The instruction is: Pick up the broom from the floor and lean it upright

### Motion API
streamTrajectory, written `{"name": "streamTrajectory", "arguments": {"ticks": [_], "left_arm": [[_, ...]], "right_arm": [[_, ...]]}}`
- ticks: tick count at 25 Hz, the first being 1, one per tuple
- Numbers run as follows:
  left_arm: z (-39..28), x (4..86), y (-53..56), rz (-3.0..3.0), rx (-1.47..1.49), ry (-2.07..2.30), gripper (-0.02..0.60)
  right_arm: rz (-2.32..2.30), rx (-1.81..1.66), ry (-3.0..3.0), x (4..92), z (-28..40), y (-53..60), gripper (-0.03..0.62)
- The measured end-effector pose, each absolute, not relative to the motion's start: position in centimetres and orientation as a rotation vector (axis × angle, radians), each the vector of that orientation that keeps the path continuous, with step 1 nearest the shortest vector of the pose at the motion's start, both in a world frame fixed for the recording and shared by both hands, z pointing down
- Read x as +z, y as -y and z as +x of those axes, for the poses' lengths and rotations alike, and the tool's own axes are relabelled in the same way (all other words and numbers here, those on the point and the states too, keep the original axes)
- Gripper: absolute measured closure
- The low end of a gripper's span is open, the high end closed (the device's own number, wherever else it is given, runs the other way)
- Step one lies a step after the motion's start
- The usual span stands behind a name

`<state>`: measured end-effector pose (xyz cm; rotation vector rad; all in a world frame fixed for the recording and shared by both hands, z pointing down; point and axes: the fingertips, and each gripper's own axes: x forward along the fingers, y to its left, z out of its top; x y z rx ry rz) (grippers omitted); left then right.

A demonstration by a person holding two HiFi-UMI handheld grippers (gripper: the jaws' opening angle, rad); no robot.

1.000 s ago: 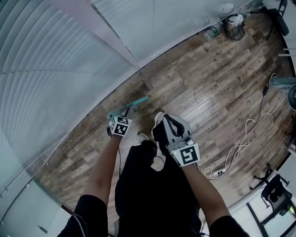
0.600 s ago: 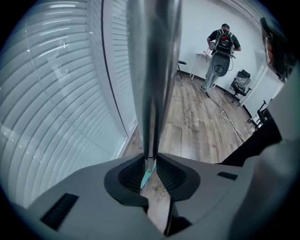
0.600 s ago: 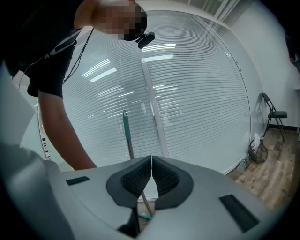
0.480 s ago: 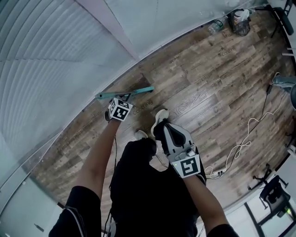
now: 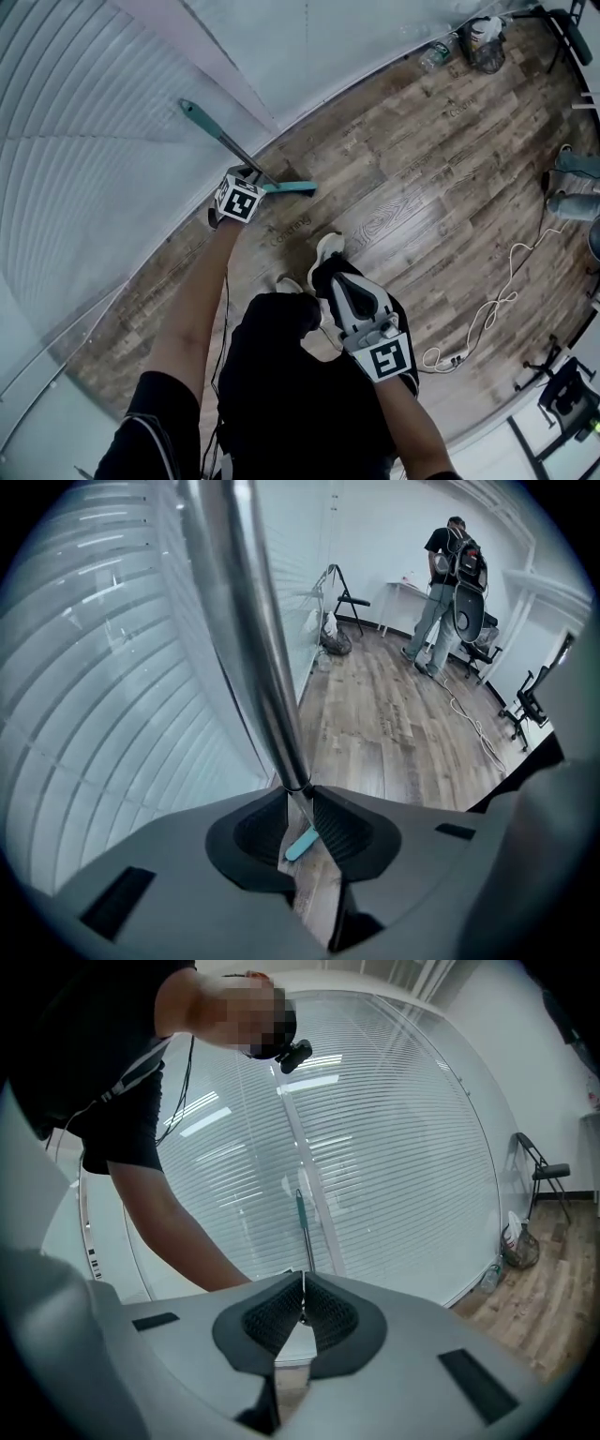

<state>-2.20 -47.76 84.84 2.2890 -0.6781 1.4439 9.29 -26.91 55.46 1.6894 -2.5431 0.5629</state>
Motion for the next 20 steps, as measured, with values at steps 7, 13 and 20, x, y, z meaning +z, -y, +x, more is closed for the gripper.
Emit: {"name": "streamTrajectory", "arguments": {"ticks": [7,13,20], "left_arm": [[-0.1,85.5,49.4,2.298,1.453,0.711,0.491],[-0.4,85.1,49.0,2.281,1.47,0.748,0.489],[-1.1,83.3,45.2,2.246,1.443,0.668,0.42]], "right_arm": [[1.706,0.545,2.531,56.8,11.7,25.7,0.574],[1.728,0.56,2.54,56.5,12.5,25.3,0.574],[1.725,0.648,2.533,54.7,12.4,22.9,0.574]]}}
